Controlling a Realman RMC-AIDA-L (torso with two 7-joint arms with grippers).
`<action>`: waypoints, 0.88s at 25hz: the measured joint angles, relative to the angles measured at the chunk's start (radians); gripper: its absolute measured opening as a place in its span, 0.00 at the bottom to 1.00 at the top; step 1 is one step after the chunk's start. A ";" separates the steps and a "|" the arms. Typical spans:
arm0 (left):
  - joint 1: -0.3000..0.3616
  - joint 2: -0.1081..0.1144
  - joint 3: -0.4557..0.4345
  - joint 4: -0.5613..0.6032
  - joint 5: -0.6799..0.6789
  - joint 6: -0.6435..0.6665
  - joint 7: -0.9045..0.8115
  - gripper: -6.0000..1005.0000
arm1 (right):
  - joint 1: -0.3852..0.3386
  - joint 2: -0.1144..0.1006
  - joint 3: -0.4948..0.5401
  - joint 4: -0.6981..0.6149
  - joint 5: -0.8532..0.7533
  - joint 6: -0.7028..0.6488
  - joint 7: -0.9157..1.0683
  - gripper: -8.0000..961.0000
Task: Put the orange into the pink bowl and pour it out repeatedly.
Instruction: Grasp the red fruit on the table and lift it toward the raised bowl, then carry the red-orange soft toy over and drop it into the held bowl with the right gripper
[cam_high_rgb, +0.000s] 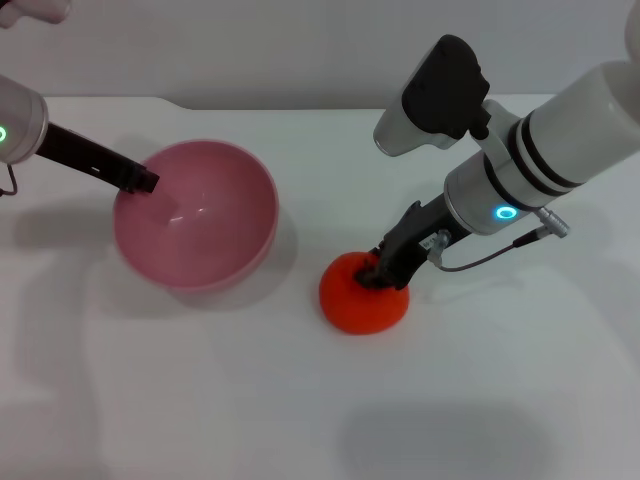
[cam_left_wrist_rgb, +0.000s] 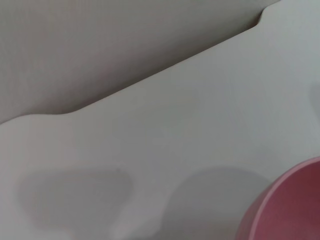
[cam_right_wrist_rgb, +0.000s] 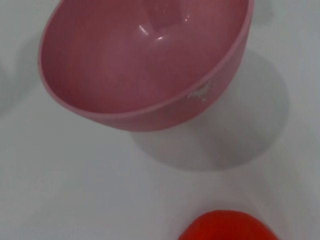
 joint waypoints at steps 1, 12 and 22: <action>0.002 0.000 0.000 0.001 0.000 0.000 0.000 0.05 | 0.000 0.000 0.000 -0.001 0.000 0.000 0.000 0.40; 0.008 0.001 0.001 0.005 0.001 -0.001 0.003 0.05 | -0.072 -0.003 0.023 -0.178 0.012 0.000 0.024 0.17; 0.008 -0.002 0.017 0.006 0.001 0.001 0.017 0.05 | -0.103 -0.006 0.195 -0.405 0.005 -0.009 0.033 0.15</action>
